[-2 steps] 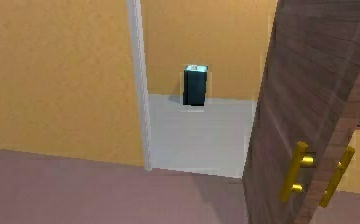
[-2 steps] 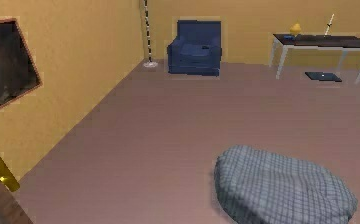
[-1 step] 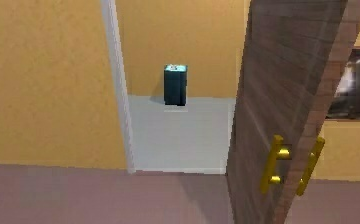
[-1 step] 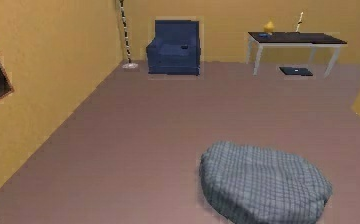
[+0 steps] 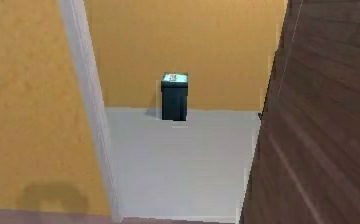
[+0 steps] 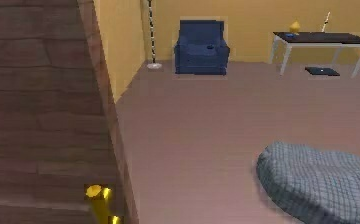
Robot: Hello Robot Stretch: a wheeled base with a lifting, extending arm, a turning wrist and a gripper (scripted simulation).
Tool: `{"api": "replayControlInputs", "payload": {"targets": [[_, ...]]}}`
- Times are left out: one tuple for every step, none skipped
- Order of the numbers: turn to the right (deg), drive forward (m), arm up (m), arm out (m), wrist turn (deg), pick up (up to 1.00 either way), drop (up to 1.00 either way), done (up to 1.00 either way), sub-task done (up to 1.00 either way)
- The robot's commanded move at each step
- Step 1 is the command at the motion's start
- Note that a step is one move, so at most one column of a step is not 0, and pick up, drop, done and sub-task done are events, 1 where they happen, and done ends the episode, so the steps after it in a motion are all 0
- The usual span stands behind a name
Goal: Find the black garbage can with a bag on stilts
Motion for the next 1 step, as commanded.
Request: {"api": "replayControlInputs", "payload": {"targets": [[0.0, 1.00, 0.00, 0.00, 0.0, 0.00, 0.00, 0.00, 0.00]]}}
